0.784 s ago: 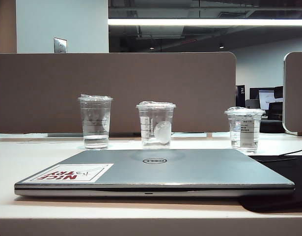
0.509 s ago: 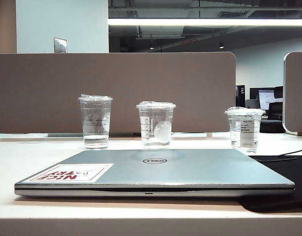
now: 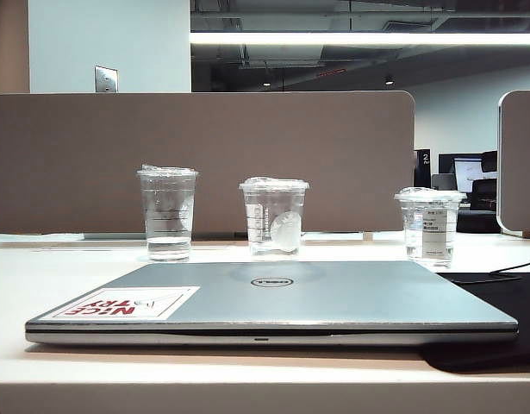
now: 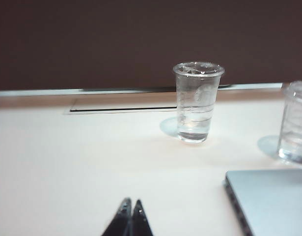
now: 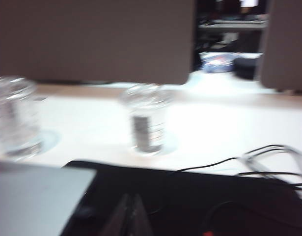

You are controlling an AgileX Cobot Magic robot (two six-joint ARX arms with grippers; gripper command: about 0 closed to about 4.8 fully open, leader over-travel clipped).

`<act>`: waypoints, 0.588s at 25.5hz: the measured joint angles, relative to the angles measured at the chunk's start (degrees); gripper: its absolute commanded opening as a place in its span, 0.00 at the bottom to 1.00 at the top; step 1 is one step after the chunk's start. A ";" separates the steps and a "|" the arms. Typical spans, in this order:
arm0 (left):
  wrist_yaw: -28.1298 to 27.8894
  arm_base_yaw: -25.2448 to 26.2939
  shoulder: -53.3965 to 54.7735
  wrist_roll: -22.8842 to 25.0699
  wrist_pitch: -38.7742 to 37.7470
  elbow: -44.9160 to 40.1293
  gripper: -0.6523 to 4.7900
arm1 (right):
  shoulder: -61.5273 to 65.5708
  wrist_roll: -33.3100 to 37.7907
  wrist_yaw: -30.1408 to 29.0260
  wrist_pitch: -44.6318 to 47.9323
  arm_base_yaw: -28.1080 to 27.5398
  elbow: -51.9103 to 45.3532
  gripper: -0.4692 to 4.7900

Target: Pick up the coffee cup on the middle and place it on the left side of the laptop.

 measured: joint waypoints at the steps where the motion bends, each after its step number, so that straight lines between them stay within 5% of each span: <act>1: 0.15 0.00 0.00 -1.36 -0.02 0.00 0.11 | 0.59 0.00 -0.04 -0.11 1.25 -0.02 0.08; 5: 9.62 0.00 0.00 -9.90 0.00 0.00 0.11 | 6.36 0.00 -0.09 -0.15 10.73 0.00 0.08; 10: 14.34 0.00 0.04 -13.44 0.79 0.00 0.11 | 8.94 0.00 -0.11 -0.46 15.96 -0.02 0.08; 15: 19.39 -0.09 4.15 -14.88 10.23 0.57 0.11 | 9.18 0.00 -0.13 -0.90 18.82 0.00 0.08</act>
